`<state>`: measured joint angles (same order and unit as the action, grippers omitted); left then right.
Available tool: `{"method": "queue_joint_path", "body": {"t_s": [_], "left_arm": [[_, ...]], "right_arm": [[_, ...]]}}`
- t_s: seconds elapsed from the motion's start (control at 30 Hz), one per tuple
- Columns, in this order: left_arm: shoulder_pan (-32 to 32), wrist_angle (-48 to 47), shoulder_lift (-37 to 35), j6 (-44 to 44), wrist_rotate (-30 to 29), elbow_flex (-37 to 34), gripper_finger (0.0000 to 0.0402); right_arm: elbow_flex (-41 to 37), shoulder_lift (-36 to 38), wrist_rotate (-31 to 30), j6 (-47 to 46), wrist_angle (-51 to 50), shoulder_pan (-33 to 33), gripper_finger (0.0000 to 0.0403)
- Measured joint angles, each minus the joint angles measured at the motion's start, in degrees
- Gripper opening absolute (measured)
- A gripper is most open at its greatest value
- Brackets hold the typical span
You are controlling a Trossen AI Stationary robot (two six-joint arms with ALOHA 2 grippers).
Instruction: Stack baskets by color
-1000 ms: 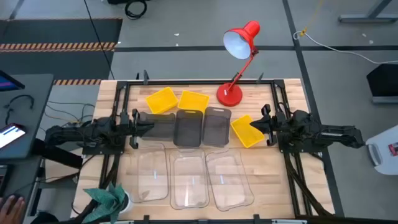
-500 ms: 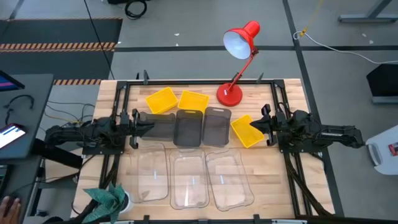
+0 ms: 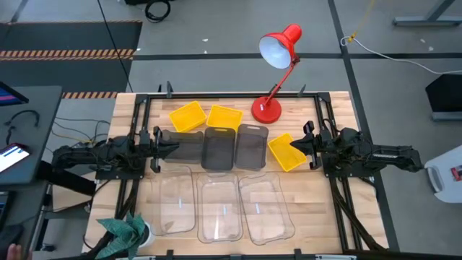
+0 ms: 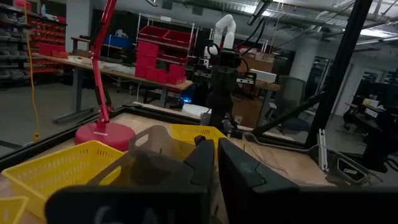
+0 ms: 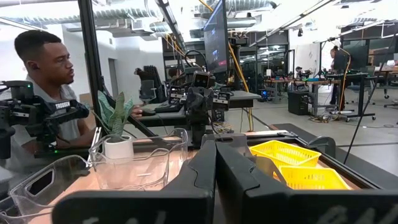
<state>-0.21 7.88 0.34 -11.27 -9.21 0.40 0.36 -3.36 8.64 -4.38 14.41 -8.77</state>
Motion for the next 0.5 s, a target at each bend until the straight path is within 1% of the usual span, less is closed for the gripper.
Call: {"method": "queue_joint_path", "body": {"t_s": [0.2, 0.5], "left_arm": [[-0.01, 0.0, 0.01, 0.0, 0.01, -0.01, 0.0035], [0.0, 0.0, 0.01, 0.0, 0.01, -0.01, 0.0026]], "right_arm": [[0.0, 0.0, 0.01, 0.0, 0.01, 0.01, 0.0016], [0.01, 0.0, 0.01, 0.01, 0.0, 0.01, 0.0016]]}}
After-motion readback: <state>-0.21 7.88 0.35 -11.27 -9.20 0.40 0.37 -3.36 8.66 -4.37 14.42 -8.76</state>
